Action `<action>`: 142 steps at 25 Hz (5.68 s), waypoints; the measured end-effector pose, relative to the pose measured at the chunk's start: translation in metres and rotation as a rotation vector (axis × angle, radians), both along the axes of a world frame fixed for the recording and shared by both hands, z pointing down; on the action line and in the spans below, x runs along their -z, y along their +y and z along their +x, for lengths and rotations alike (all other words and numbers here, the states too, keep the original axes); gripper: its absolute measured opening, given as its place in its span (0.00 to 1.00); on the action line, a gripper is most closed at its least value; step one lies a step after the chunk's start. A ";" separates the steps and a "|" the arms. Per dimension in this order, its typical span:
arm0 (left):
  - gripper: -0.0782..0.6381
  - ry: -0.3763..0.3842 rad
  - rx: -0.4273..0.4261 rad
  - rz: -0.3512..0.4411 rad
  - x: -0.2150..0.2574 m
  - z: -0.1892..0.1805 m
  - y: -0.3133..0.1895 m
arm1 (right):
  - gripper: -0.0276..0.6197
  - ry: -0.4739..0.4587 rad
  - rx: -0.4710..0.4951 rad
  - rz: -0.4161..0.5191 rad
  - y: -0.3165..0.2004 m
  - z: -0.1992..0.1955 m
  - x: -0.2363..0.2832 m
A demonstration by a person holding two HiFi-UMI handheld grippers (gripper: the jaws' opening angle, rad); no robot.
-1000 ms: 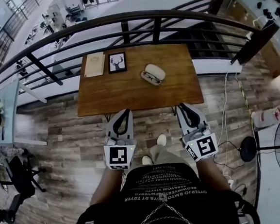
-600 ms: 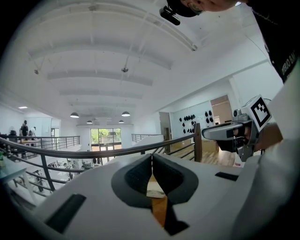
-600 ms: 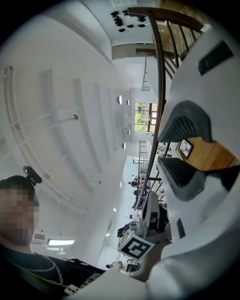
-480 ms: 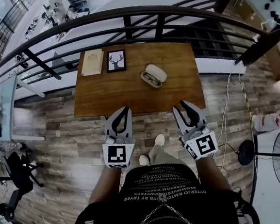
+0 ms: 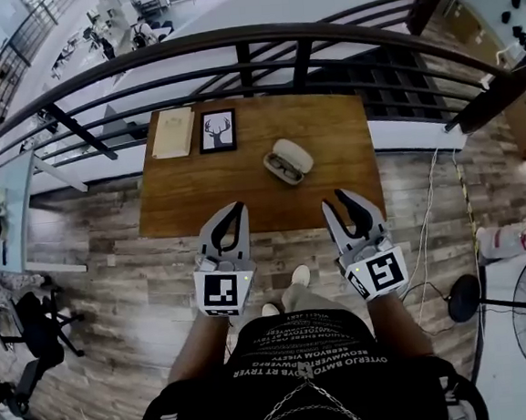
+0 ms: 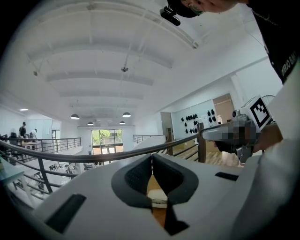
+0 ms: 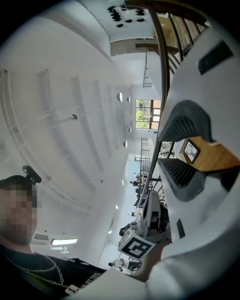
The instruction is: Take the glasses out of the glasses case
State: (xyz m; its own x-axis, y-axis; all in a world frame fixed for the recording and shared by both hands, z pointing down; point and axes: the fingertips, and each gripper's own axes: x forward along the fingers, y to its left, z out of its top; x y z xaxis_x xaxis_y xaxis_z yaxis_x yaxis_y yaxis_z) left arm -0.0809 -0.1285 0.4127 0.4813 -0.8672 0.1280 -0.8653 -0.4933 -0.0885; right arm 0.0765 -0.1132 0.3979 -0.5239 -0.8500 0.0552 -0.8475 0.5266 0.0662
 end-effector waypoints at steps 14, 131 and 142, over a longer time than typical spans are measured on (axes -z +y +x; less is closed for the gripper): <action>0.15 -0.003 0.036 -0.009 0.005 0.021 -0.049 | 0.19 -0.015 0.053 0.003 -0.054 0.019 0.006; 0.15 -0.024 0.044 -0.063 -0.021 -0.030 -0.257 | 0.23 0.226 0.132 -0.753 -0.265 -0.015 -0.402; 0.15 -0.035 0.035 -0.076 -0.028 -0.031 -0.265 | 0.23 0.272 0.138 -0.807 -0.267 -0.016 -0.433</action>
State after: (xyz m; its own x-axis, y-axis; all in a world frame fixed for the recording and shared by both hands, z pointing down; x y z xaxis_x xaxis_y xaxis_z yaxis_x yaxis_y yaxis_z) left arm -0.1117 -0.3935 0.4411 0.4451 -0.8705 0.2100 -0.8791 -0.4695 -0.0827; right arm 0.0601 -0.3800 0.8313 -0.5003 -0.4263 0.7536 -0.7817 0.5966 -0.1814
